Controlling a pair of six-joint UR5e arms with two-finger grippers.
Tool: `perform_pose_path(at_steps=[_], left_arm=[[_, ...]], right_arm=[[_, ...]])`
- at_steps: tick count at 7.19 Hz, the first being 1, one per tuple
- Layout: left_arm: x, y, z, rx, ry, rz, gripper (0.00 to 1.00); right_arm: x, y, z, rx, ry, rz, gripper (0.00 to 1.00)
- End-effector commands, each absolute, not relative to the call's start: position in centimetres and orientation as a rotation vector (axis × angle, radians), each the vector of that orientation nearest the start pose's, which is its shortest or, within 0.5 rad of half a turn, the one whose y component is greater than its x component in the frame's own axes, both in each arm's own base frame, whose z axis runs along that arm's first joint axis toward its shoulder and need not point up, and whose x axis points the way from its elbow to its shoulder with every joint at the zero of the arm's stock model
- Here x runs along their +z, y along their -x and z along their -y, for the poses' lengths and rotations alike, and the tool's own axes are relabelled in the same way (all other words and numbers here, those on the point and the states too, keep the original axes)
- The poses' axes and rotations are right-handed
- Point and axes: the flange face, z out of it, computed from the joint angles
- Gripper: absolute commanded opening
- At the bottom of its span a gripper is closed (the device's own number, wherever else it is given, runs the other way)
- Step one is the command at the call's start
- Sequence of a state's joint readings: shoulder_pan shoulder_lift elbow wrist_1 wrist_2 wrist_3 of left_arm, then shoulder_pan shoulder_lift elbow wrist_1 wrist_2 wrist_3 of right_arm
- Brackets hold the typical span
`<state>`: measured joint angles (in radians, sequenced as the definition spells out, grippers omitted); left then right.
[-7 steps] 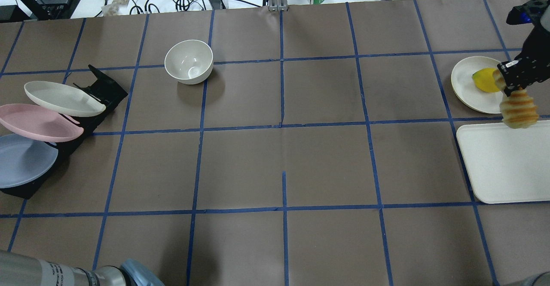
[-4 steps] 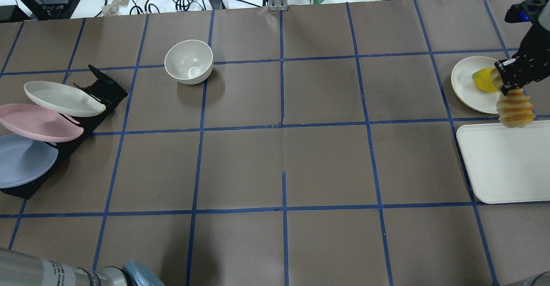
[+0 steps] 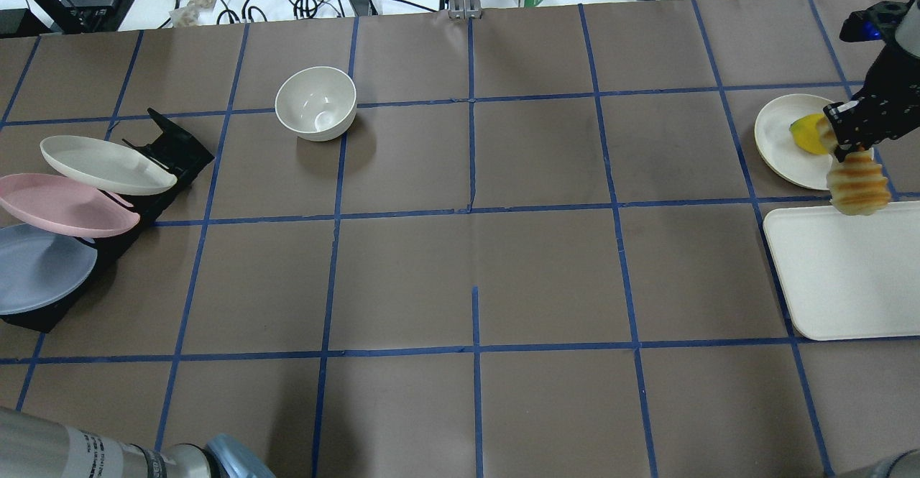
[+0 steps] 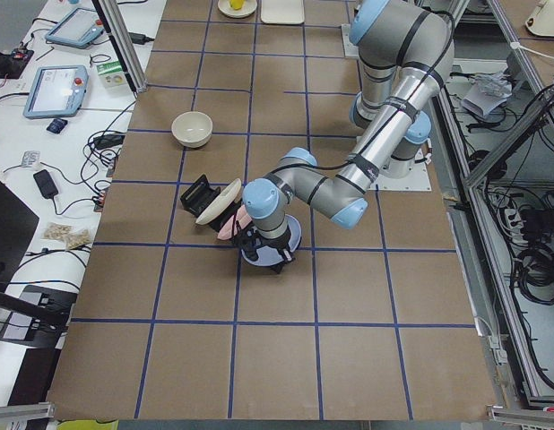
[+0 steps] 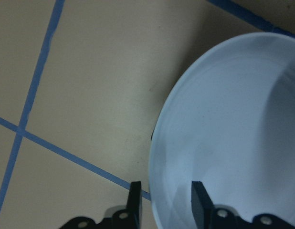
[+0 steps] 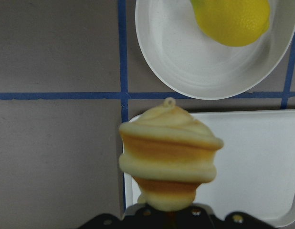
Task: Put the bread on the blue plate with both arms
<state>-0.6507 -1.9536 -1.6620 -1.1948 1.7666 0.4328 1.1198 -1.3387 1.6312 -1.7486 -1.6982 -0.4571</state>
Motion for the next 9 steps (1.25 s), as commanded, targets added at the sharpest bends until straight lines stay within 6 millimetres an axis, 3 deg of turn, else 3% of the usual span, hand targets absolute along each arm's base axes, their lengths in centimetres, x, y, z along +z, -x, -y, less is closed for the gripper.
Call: perform_pose_path(at_steps=[1, 5, 7, 9], left_arm=[[27.2, -40.7, 45.3, 0.297, 0.715, -2.949, 0.0], [29.7, -41.8, 45.7, 0.278, 0.696, -2.901, 0.0], [31.2, -41.4, 44.2, 0.385, 0.625, -2.908, 0.0], [34.8, -39.6, 41.8, 0.516, 0.614, -2.912, 0.0]], right_arm=[[35.5, 13.6, 55.8, 0.25, 0.021, -3.197, 0.0], [35.8, 13.6, 55.6, 0.271, 0.018, -3.194, 0.0], [36.2, 13.4, 55.5, 0.259, 0.0, -3.189, 0.0], [36.6, 10.7, 56.2, 0.204, -0.088, -3.148, 0.0]])
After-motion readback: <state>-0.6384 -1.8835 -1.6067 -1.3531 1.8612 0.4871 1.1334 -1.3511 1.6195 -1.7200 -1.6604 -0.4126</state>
